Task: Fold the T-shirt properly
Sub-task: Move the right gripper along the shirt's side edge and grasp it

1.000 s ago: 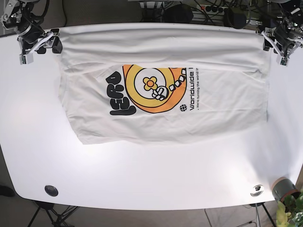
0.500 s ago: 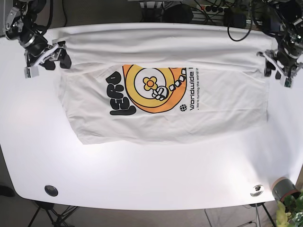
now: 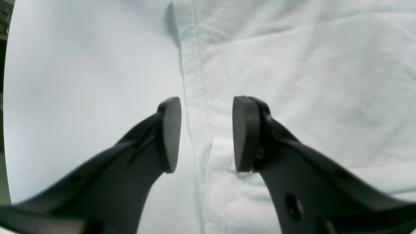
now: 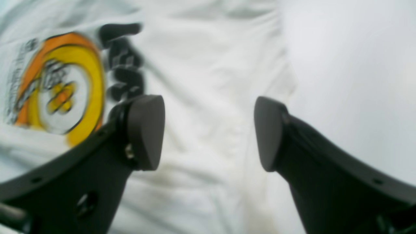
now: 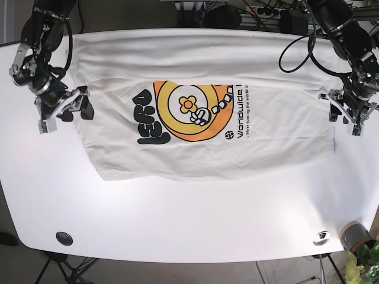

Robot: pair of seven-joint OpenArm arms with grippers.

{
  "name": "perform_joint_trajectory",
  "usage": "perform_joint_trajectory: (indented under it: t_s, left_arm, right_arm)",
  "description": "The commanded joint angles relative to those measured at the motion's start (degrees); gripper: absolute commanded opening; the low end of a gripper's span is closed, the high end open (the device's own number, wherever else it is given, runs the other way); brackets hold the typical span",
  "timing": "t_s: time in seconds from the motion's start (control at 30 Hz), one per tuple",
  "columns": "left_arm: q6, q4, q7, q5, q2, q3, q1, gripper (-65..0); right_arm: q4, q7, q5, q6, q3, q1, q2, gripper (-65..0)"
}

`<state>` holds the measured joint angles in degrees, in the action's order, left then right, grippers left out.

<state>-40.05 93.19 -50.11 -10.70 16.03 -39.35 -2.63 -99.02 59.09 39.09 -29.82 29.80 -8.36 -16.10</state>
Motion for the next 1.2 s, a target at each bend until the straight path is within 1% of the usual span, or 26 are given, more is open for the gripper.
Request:
perform_joint_trajectory:
  t_s: [0.0,0.17,0.27,0.3,0.47,0.7,0.97,1.03,1.17]
  left_arm:
    - [0.1,0.0,1.2,0.9,1.1,-0.3,2.2,-41.3]
    - [0.1,-1.0,1.1,1.1,1.0,-0.3,4.2,-41.3]
    - [0.1,-1.0,1.1,1.1,1.0,-0.2,4.3,-41.3]
    - [0.1,-1.0,1.1,1.0,1.0,-0.2,4.3,-41.3]
    - [0.1,-0.9,1.1,1.2,-0.4,-0.3,4.2,-41.3]
    - [0.1,-1.1,1.1,1.2,-0.4,-0.4,3.8,-41.3]
    - [0.1,-1.1,1.2,1.1,-0.5,-0.5,2.5,-41.3]
    - [0.1,-1.1,1.3,1.1,-0.5,-0.5,2.4,-41.3]
    - [0.1,-1.1,1.3,1.1,-0.5,-0.6,2.2,-41.3]
  right_arm:
    - [2.2,-1.0,-1.9,-0.2,-0.6,4.4,-0.9,-23.6]
    - [7.9,-1.1,-7.7,-0.73,-2.3,12.2,-1.0,-23.6]
    - [11.7,-1.5,-10.6,-0.81,-2.5,16.8,-1.1,-23.6]
    - [13.9,-1.5,-12.2,-0.9,-2.5,19.5,-1.1,-23.6]
    - [20.6,-2.6,-16.7,-0.99,-3.6,26.6,-1.2,-23.6]
    - [35.2,-10.5,-21.5,-0.99,-8.8,35.6,-1.4,-23.6]
    - [50.5,-21.0,-24.6,-0.99,-9.5,40.9,-0.9,-23.6]
    - [54.7,-24.5,-25.9,-0.99,-11.0,42.3,-0.9,-23.6]
    - [59.9,-29.2,-25.9,-0.9,-14.5,42.8,-0.8,-23.6]
